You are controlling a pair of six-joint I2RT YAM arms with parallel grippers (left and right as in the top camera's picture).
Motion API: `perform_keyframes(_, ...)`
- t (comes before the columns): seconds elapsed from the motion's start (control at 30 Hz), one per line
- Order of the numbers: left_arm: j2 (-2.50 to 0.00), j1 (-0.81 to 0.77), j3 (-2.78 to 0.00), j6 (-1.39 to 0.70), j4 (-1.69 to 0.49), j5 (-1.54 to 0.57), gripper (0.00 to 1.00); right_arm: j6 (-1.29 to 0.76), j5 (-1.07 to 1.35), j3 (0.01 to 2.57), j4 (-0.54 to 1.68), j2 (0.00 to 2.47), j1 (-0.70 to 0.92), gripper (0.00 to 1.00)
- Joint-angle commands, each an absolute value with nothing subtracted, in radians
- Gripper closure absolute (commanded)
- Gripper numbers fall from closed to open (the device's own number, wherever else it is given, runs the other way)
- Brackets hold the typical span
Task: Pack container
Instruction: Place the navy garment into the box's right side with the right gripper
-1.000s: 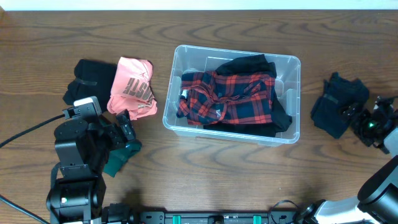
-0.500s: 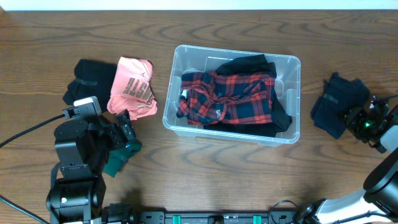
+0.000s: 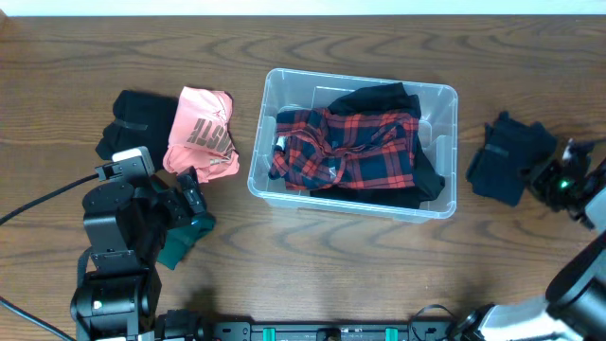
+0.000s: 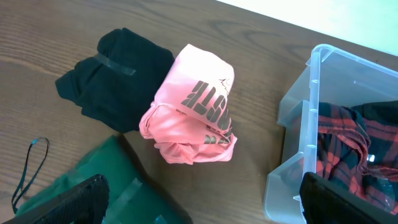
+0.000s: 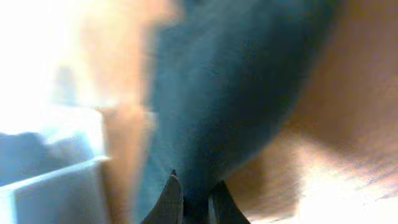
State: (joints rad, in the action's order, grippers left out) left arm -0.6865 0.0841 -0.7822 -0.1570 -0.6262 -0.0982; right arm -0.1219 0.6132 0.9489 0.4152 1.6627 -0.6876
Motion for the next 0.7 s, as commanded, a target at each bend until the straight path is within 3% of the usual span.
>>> perform_keyframes(0.0,-0.685,0.083,-0.804,-0.151,-0.624,-0.104,0.02,-0.118,0.64,1.073,0.452,1.478,-0.639,0.99)
perform_keyframes(0.3,-0.685,0.083,-0.804,-0.15,-0.624,-0.104,0.02,-0.12,0.572,1.185,0.527,1.219,-0.337,0.99)
perform_keyframes(0.47,-0.685,0.083,-0.804,-0.15,-0.624,-0.104,0.02,-0.193,0.444,1.176,0.604,1.219,-0.075,0.99)
perform_keyframes(0.67,-0.685,0.083,-0.804,-0.151,-0.624,-0.104,0.02,-0.241,0.307,1.094,0.614,1.266,0.109,0.99)
